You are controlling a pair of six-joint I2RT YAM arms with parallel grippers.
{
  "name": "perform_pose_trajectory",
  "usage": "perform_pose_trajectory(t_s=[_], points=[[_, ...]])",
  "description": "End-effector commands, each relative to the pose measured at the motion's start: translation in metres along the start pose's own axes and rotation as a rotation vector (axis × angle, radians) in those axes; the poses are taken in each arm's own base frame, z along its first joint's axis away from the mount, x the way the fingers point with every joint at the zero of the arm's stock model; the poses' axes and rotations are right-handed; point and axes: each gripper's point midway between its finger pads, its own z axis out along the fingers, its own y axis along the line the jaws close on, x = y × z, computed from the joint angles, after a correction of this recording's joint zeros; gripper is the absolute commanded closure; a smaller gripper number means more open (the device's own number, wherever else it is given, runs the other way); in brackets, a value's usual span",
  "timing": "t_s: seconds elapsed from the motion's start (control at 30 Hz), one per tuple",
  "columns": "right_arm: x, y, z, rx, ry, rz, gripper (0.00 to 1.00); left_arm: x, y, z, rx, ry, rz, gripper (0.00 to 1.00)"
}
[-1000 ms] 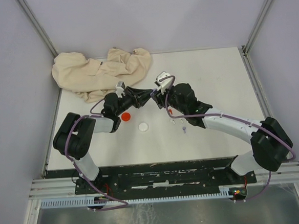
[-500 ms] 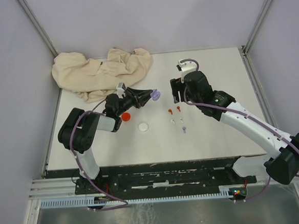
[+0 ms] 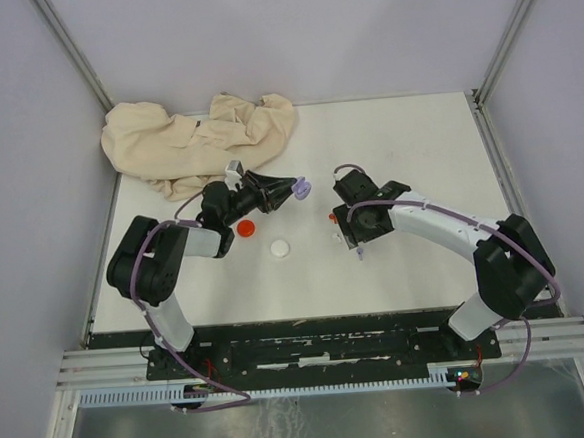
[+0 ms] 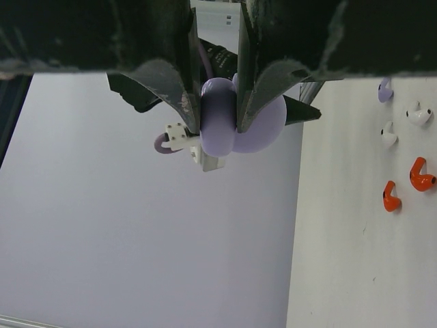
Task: Insert the wireless bluetooth earbuds into the charging case
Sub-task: Pick up the earbud from the center of the board.
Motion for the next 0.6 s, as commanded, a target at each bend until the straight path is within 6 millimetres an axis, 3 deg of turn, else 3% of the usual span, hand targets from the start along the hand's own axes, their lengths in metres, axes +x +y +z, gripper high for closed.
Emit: perform_pose_trajectory(t_s=[0.0,0.23,0.57], points=[[0.001,0.008,0.013,-0.03,0.027,0.018,0.28,0.009,-0.019,-0.004,0.041,0.031,0.101,0.97],[0.008,0.014,0.035,-0.052,0.081,0.006,0.33,0.009,-0.018,-0.004,0.033,0.038,0.1,0.97],[0.013,0.015,0.049,-0.071,0.129,0.008,0.42,0.008,-0.017,-0.001,0.025,0.04,0.103,0.97]])
